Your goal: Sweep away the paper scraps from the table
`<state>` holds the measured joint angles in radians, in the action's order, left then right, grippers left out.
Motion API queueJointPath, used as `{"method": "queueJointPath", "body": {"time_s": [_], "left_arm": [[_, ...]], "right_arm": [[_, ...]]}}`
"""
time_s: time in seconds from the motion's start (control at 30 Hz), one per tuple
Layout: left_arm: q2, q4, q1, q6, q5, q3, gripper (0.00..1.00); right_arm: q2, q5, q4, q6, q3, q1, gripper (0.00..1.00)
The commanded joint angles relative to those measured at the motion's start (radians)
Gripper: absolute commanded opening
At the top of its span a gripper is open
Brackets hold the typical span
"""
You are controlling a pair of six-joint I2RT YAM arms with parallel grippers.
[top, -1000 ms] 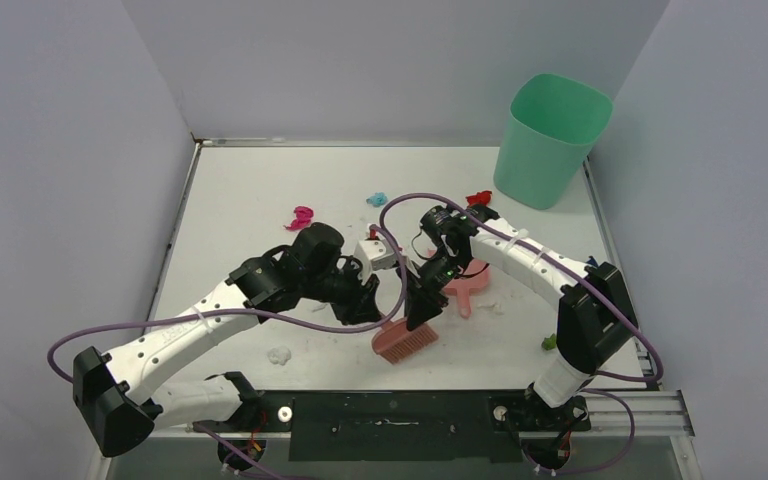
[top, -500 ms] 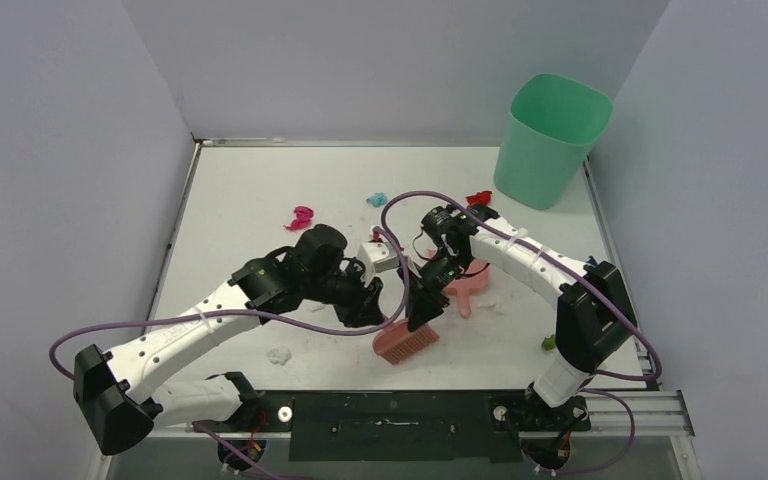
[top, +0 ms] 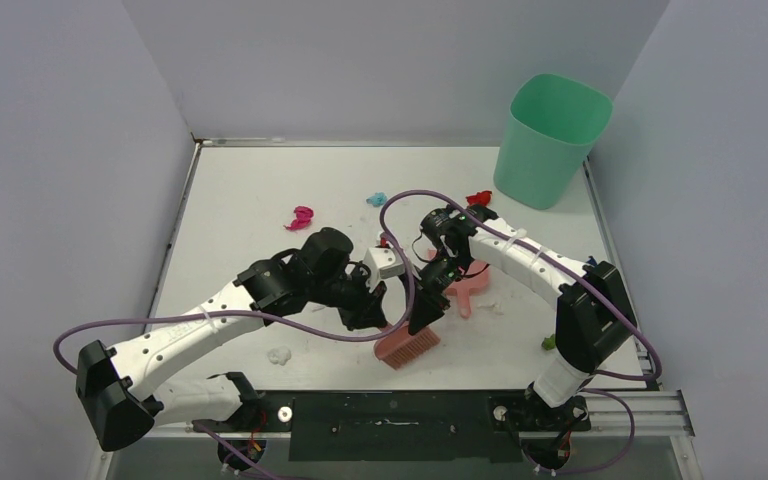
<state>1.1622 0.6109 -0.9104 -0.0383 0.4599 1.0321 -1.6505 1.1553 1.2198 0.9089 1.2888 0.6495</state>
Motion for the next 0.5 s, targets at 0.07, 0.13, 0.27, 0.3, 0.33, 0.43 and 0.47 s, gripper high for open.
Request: {"method": "queueJointPath", "body": {"time_s": [0.07,0.13,0.27,0.3,0.33,0.43,0.47], "left_arm": [[-0.03,-0.017,-0.021,-0.023,0.055,0.006,0.02],[-0.041,-0.013,-0.021,-0.024,0.052,0.0,0.02],[-0.048,-0.015,-0.022,-0.026,0.052,-0.013,0.22],[-0.046,-0.013,-0.021,-0.023,0.053,-0.017,0.22],[-0.044,-0.013,-0.022,-0.023,0.055,-0.018,0.22],[-0.037,-0.015,-0.022,-0.023,0.063,-0.015,0.17],[-0.036,-0.017,-0.022,-0.023,0.067,-0.014,0.15]], "right_arm": [[0.002,0.079,-0.088,0.014,0.017,-0.002,0.06],[0.006,0.08,-0.088,0.015,0.018,-0.004,0.06],[0.01,0.082,-0.082,0.025,0.017,-0.005,0.06],[0.011,0.083,-0.082,0.026,0.016,-0.005,0.06],[0.011,0.082,-0.08,0.03,0.015,-0.006,0.06],[0.014,0.078,-0.08,0.033,0.012,-0.005,0.06],[0.014,0.078,-0.08,0.033,0.011,-0.007,0.06]]}}
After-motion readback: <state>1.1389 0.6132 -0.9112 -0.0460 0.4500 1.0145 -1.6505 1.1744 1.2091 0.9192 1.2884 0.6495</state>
